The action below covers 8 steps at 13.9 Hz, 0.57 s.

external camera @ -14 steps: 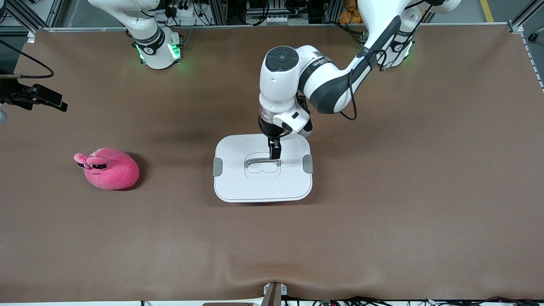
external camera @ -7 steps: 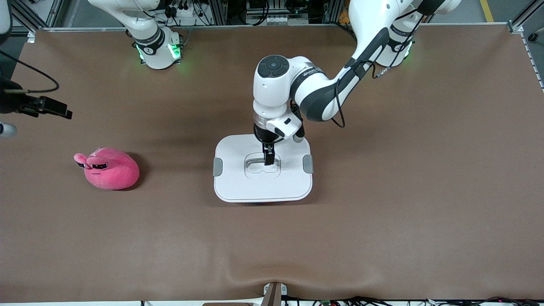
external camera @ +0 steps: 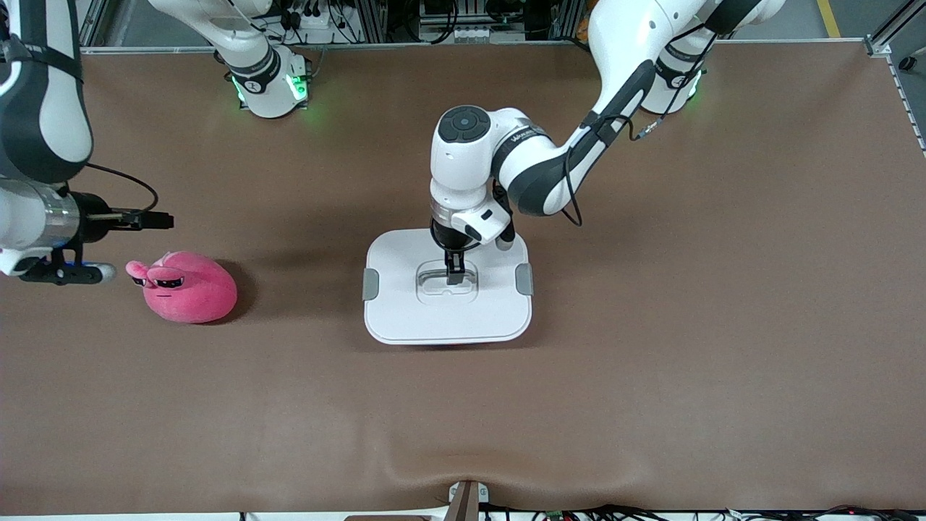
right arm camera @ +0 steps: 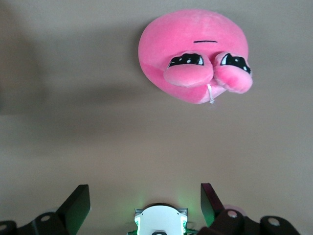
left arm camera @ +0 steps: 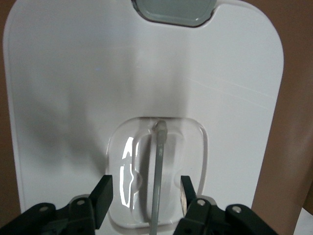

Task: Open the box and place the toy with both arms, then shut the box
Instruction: 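Grasp the lid handle with the left gripper while the right gripper reaches the toy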

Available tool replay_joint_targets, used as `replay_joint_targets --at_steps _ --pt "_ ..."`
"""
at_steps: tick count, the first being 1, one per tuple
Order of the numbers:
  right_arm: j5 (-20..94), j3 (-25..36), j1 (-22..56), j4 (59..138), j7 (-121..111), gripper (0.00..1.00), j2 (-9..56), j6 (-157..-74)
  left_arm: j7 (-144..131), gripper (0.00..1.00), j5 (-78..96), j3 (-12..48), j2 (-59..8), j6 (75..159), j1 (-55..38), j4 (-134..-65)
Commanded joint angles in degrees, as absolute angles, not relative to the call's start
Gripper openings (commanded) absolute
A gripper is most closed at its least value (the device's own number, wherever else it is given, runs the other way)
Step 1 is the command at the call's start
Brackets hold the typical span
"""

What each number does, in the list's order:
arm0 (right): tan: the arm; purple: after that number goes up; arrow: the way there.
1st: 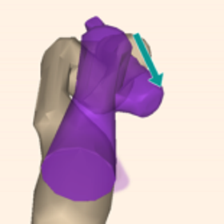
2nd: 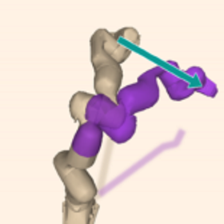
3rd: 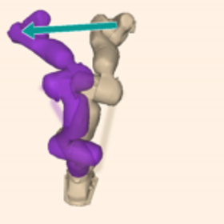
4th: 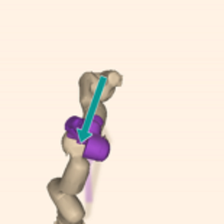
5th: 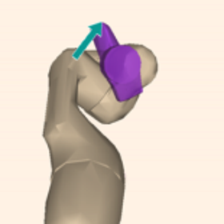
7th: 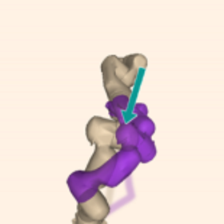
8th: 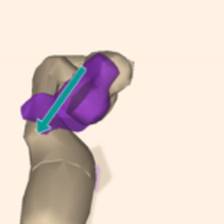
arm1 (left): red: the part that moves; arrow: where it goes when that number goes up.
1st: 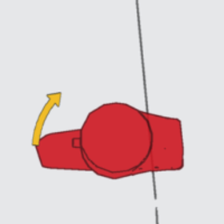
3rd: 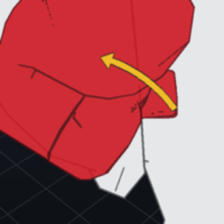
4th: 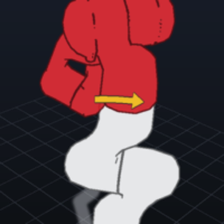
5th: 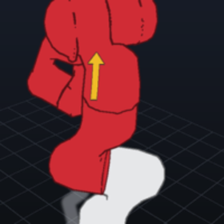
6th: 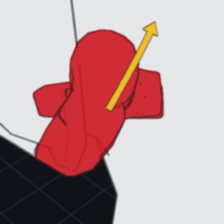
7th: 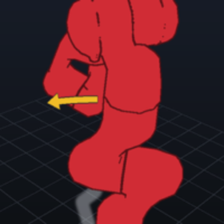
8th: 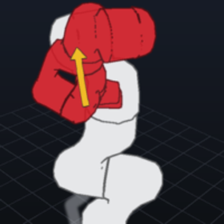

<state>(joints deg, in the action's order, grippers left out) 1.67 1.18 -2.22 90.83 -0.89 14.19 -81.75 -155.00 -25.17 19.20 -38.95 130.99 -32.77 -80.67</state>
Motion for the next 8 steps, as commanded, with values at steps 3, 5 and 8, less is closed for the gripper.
replay_joint_targets --at_steps 3,5,8 --pt "1.41 1.41 -5.53 88.77 -20.94 1.0 16.43 -81.99 -155.31 0.42 -27.77 18.54 -39.99 131.22 -33.66 -79.01" --pt "0.88 1.49 -5.45 89.64 -30.63 1.0 16.52 -84.71 -155.04 0.29 -27.77 18.54 -40.08 131.22 -33.66 -79.01" --pt "0.88 1.49 -6.24 93.32 -42.5 1.0 15.82 -89.89 -155.13 0.12 -28.21 18.54 -39.9 131.22 -33.84 -79.01"
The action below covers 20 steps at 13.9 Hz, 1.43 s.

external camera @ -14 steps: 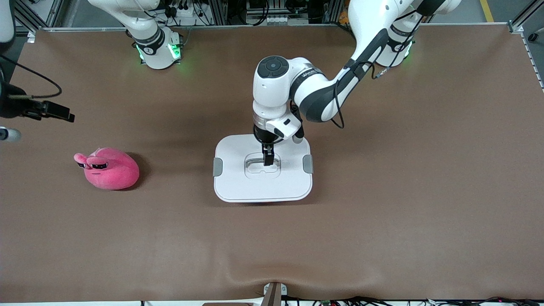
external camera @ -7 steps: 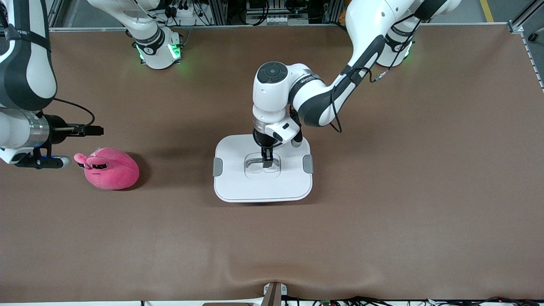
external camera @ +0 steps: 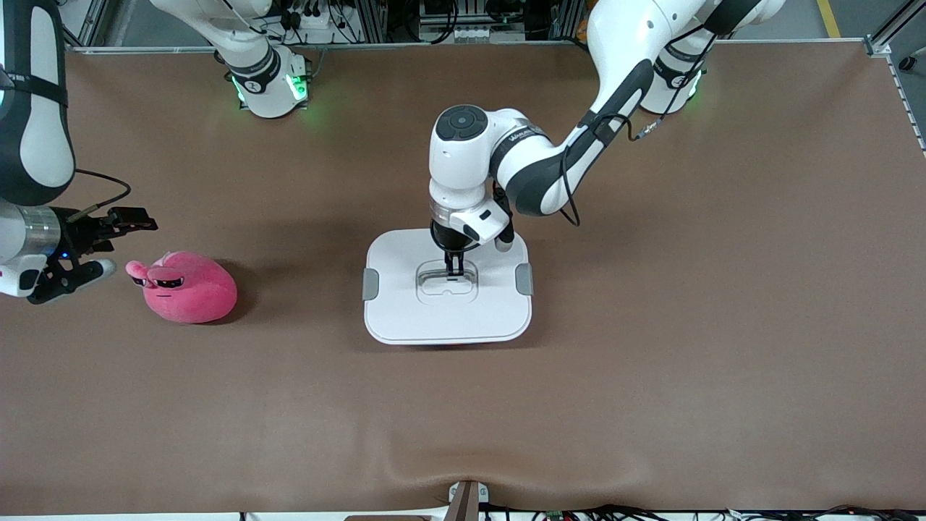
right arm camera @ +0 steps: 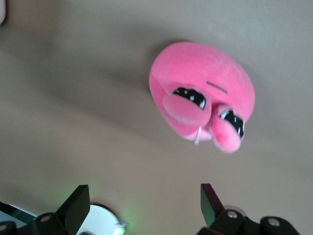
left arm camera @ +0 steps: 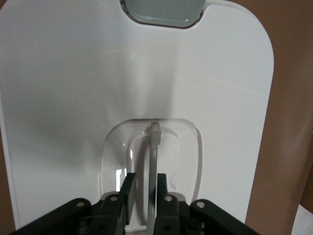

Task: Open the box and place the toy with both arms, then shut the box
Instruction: 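Grasp the lid handle with the left gripper while the right gripper reaches the toy, then lift the lid off the tub with the left gripper and set it aside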

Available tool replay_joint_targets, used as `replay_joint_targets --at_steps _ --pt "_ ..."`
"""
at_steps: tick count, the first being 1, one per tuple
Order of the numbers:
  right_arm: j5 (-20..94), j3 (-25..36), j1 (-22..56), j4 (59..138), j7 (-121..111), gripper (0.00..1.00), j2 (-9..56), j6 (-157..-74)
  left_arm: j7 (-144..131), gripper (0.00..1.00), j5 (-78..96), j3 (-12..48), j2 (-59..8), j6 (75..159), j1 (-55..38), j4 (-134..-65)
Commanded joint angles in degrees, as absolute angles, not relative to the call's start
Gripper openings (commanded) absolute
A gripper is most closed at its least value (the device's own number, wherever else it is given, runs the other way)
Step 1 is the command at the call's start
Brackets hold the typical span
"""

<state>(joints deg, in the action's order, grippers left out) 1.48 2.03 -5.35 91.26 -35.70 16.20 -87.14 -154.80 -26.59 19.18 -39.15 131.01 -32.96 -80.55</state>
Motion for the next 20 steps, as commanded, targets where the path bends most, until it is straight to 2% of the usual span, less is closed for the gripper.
replay_joint_targets --at_steps 1,3,9,14,20 --pt "0.88 1.49 -6.33 95.34 -46.11 1.0 15.3 -92.17 -155.13 0.06 -28.21 18.54 -39.9 131.22 -33.84 -79.01" --pt "0.88 1.49 -6.85 99.39 -52.79 1.0 13.54 -97.27 -155.04 0.0 -28.3 18.54 -39.73 131.22 -33.84 -79.01" --pt "0.97 1.41 -7.03 105.28 -71.18 1.0 12.04 -107.56 -155.13 0.0 -28.56 18.63 -38.59 131.22 -33.84 -79.01" --pt "1.14 1.41 -7.21 106.61 -84.78 1.0 12.74 -112.58 -154.34 0.0 -28.57 19.25 -34.73 129.04 -33.49 -79.37" --pt "1.58 1.32 -7.21 109.68 -88.07 1.0 13.36 -112.85 -144.26 0.0 -22.17 19.86 -28.22 121.91 -30.51 -79.54"
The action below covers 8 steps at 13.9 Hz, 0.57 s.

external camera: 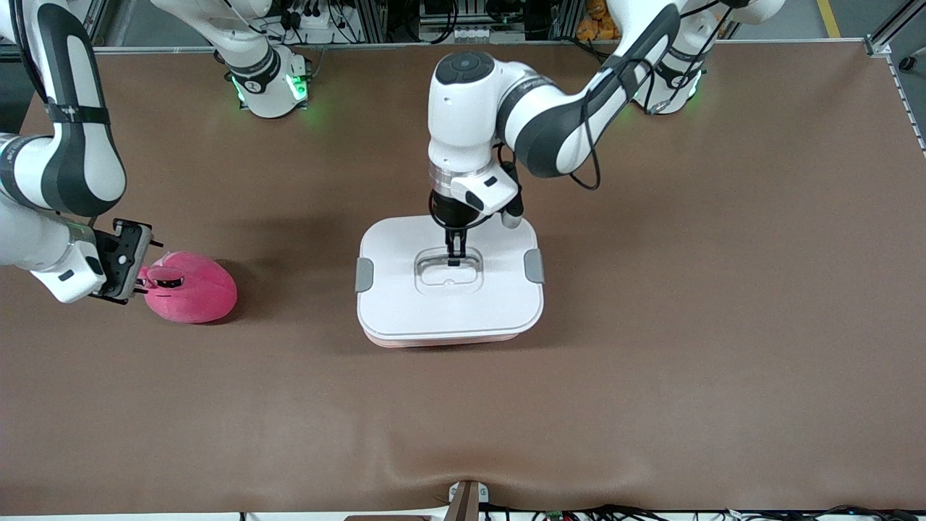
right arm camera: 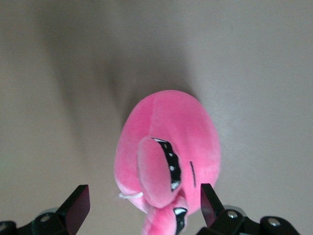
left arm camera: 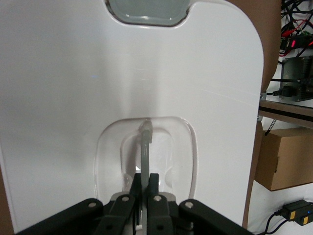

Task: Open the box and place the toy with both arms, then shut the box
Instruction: 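Lift the lid off the tub with the left gripper and set it aside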

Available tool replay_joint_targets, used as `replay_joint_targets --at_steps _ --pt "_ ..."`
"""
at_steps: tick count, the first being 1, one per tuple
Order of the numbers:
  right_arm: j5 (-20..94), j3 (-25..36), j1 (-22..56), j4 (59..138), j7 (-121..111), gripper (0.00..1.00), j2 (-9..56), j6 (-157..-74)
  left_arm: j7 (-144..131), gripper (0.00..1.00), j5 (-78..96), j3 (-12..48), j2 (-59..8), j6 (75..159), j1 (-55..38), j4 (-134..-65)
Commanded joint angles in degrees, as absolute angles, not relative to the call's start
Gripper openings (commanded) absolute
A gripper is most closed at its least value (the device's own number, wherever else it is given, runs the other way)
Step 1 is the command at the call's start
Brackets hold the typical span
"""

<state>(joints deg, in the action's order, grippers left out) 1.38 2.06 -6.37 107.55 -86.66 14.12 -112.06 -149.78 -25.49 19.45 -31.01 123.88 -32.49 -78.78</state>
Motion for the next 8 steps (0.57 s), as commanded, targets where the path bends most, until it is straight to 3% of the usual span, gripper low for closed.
replay_joint_targets --at_steps 1,8 --pt "1.67 1.32 -7.21 110.3 -88.76 1.0 13.45 -112.85 -140.92 0.0 -20.15 19.86 -27.17 120.95 -29.45 -79.54" --pt "5.35 1.32 -8.52 111.27 -100.26 1.0 16.26 -115.65 -113.07 0.0 -5.73 19.86 -18.91 112.07 -17.95 -81.99"
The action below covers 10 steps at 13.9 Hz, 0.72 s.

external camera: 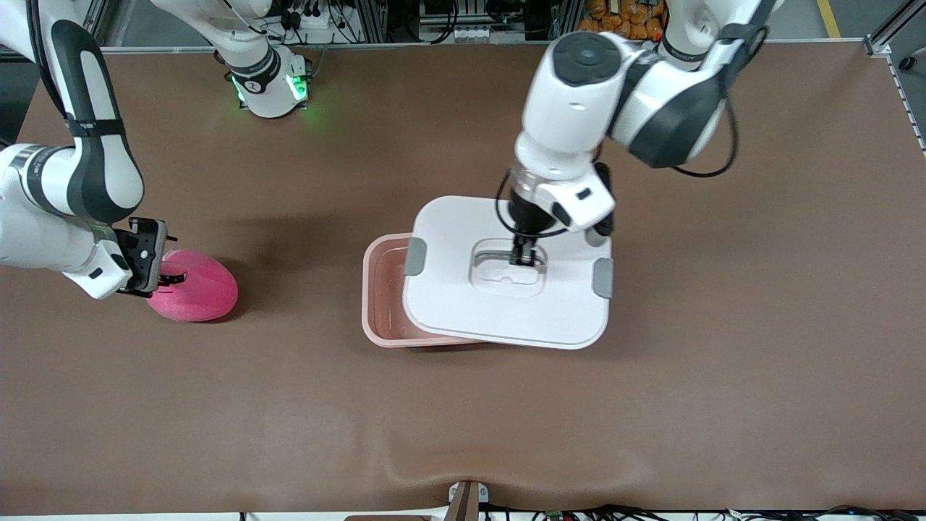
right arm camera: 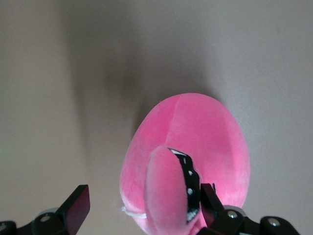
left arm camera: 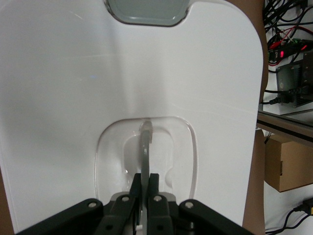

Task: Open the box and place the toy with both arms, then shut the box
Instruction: 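Lift the lid off the tub with the left gripper and set it aside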

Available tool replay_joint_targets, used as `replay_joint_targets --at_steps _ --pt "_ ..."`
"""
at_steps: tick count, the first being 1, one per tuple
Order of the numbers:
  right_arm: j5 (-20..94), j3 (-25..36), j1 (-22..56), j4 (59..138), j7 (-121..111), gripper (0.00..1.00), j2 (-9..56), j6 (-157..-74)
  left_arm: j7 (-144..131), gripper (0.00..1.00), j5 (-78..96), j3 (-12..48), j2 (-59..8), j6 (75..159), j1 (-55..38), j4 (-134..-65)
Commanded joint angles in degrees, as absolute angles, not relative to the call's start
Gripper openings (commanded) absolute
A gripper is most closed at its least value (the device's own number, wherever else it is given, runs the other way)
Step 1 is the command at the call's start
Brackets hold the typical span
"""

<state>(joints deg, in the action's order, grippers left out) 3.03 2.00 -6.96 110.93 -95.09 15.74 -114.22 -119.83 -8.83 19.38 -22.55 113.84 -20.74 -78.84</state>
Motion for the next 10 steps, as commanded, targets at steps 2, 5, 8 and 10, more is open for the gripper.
replay_joint_targets --at_steps 2,5,8,10 --pt "6.76 1.32 -8.61 111.27 -106.06 0.84 17.13 -117.5 -104.46 0.0 -4.05 19.86 -16.97 109.87 -15.04 -84.02" --pt "7.91 1.32 -8.44 111.18 -107.58 0.67 17.49 -117.95 -95.3 0.0 -2.9 19.86 -16.17 106.53 -11.35 -84.55" --pt "8.09 1.23 -8.0 111.18 -107.58 0.66 17.49 -117.95 -87.57 0.0 -0.88 19.86 -15.56 104.42 -7.4 -84.72" --pt "8.09 1.14 -7.91 111.18 -107.58 0.66 17.49 -117.77 -81.16 0.0 -0.27 19.86 -15.47 102.32 -5.02 -84.73"
